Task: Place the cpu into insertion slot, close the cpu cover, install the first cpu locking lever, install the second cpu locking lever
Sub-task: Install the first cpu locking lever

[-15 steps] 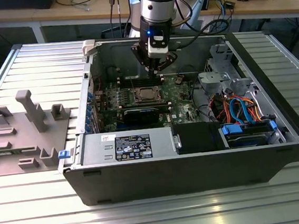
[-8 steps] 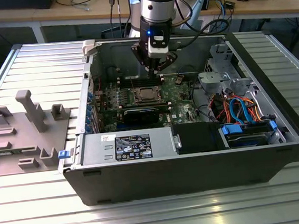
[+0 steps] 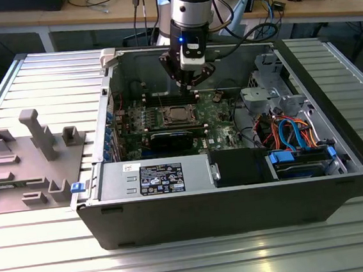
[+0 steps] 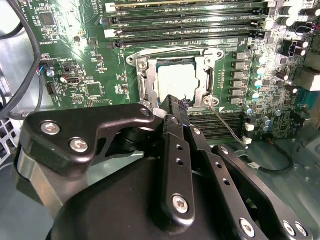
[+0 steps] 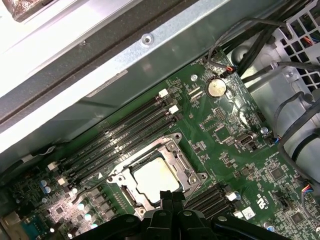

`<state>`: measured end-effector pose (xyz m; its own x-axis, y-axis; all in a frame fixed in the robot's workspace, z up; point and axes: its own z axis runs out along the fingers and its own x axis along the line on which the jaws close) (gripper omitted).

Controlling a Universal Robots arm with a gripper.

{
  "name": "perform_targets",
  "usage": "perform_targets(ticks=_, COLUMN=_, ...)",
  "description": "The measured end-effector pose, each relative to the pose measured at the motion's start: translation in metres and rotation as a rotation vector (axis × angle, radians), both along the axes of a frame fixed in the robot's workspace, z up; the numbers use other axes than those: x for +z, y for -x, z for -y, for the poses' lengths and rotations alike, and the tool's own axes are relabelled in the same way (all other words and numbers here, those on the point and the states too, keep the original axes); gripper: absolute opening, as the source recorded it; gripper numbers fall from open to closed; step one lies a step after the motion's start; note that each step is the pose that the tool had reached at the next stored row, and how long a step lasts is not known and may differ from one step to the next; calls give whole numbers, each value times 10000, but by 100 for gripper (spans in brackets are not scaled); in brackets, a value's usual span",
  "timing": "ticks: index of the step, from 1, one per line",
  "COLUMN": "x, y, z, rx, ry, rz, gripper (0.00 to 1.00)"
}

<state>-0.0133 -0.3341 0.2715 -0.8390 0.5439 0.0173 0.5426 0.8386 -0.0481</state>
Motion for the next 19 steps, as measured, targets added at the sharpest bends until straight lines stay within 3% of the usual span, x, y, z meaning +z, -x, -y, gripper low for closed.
perform_targets(ticks=19, x=-1, y=0, z=0, rx=154, ry=0, rz=0, gripper=11)
